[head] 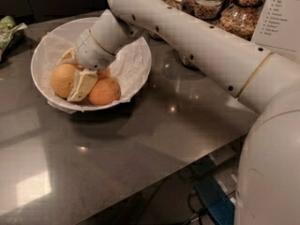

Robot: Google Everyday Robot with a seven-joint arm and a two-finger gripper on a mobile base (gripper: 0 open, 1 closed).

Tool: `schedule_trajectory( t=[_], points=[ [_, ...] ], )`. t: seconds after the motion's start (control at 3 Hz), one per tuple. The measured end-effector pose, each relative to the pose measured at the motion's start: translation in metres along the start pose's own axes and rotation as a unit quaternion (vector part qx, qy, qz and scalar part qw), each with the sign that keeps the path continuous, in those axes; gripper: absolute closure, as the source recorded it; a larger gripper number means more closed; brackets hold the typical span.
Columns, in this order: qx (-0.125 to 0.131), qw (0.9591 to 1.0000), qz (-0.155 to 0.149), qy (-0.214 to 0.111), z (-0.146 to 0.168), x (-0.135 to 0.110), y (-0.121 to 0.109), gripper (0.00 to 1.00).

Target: Pick orange from white bowl

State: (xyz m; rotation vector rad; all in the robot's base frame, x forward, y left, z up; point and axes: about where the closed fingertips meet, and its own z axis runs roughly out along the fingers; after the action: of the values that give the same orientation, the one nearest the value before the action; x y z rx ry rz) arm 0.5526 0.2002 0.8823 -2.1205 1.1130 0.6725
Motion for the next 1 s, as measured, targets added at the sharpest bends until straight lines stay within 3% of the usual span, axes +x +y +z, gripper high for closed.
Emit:
schedule_trajectory(
  t=[0.33, 0.67, 1.0],
  points=[
    [0.000, 1.0000, 0.000, 0.000, 0.000, 0.000, 0.000, 1.00],
    [0.000, 1.0000, 0.000, 0.000, 0.000, 0.000, 0.000, 1.00],
    [0.008, 0.9998, -0.018, -0.001, -0.011, -0.018, 0.006, 1.00]
  ],
)
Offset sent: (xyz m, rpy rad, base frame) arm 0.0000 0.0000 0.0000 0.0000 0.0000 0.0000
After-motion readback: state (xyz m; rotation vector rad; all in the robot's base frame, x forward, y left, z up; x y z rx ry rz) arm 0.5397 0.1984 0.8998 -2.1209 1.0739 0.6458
